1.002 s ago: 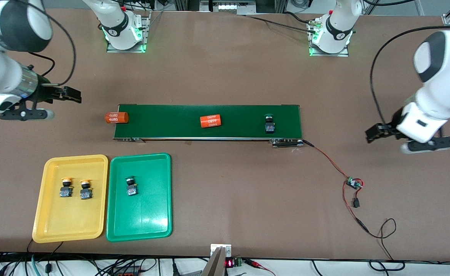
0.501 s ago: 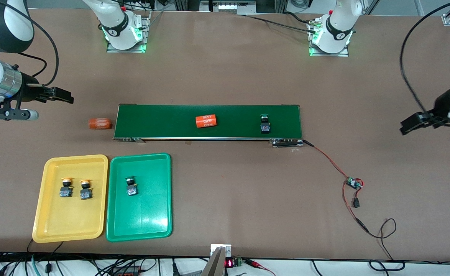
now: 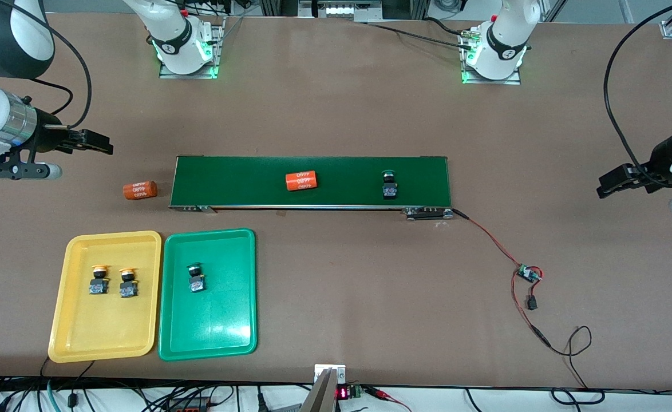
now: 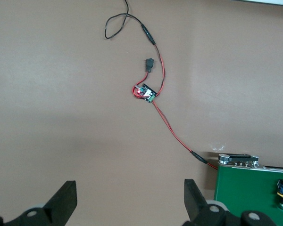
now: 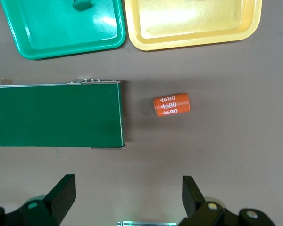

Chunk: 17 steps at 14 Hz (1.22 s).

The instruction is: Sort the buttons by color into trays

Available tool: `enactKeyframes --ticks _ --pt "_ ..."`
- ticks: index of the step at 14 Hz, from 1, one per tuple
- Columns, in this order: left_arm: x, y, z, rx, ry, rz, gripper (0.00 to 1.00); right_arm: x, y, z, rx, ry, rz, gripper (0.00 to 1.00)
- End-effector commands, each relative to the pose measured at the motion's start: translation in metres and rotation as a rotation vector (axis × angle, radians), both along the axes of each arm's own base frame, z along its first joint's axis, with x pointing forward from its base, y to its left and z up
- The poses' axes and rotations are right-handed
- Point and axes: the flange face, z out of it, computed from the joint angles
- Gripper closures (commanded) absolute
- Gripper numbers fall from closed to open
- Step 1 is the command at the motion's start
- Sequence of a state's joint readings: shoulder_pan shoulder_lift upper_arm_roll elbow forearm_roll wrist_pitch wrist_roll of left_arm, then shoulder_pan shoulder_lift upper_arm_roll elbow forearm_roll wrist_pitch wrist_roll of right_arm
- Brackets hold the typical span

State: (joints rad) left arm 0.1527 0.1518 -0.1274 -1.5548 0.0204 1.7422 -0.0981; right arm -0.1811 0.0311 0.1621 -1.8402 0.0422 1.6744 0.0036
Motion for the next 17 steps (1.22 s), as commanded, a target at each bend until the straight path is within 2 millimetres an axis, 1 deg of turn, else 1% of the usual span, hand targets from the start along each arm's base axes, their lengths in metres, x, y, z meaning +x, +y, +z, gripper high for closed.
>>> enactKeyframes --ticks 1,2,4,5,6,7,8,10,11,13,15,16,17 --pt "-0.001 0.005 0.004 -0.017 -0.005 -0.015 0.0 -0.003 0.004 0.004 0.016 -0.005 -0.006 0.0" --pt "0.004 0.006 0.006 -0.004 -0.027 -0.018 0.0 -0.002 0.005 0.004 0.016 -0.007 -0.004 0.0" --pt "0.004 0.006 0.007 -0.008 -0.025 -0.019 0.0 -0.002 0.005 0.004 0.016 -0.007 -0.004 0.0" --pt "0.001 0.009 0.013 -0.004 -0.029 -0.018 0.0 -0.002 0.005 0.003 0.016 -0.005 -0.004 0.0" --pt "-0.003 0.011 0.012 -0.011 0.001 -0.043 0.0 -0.001 0.007 0.003 0.018 -0.007 -0.002 0.0" --pt "-0.012 0.014 0.028 -0.011 0.021 -0.055 0.0 -0.001 0.007 0.002 0.018 -0.01 -0.002 0.0" --pt "-0.017 0.018 0.041 -0.013 0.026 -0.046 0.0 0.0 0.012 0.003 0.017 -0.016 0.005 0.0" --pt "-0.022 0.013 0.044 -0.013 0.04 -0.04 0.0 0.003 0.012 0.004 0.019 -0.016 0.008 0.0" --pt "-0.026 0.012 0.048 -0.01 0.034 -0.042 0.0 0.003 0.013 0.004 0.02 -0.014 0.01 0.0" --pt "-0.027 0.012 0.043 -0.01 0.038 -0.054 0.0 0.004 0.014 0.004 0.023 -0.017 0.006 0.0" --pt "-0.028 0.011 0.043 -0.01 0.042 -0.048 0.0 0.005 0.037 0.003 0.069 -0.019 -0.001 0.0" --pt "-0.032 0.01 0.042 -0.009 0.037 -0.048 0.0 0.006 0.048 0.004 0.076 -0.028 -0.037 0.0" --pt "-0.037 0.008 0.038 -0.003 0.012 -0.049 0.0 0.007 0.065 0.004 0.068 -0.035 -0.068 0.0"
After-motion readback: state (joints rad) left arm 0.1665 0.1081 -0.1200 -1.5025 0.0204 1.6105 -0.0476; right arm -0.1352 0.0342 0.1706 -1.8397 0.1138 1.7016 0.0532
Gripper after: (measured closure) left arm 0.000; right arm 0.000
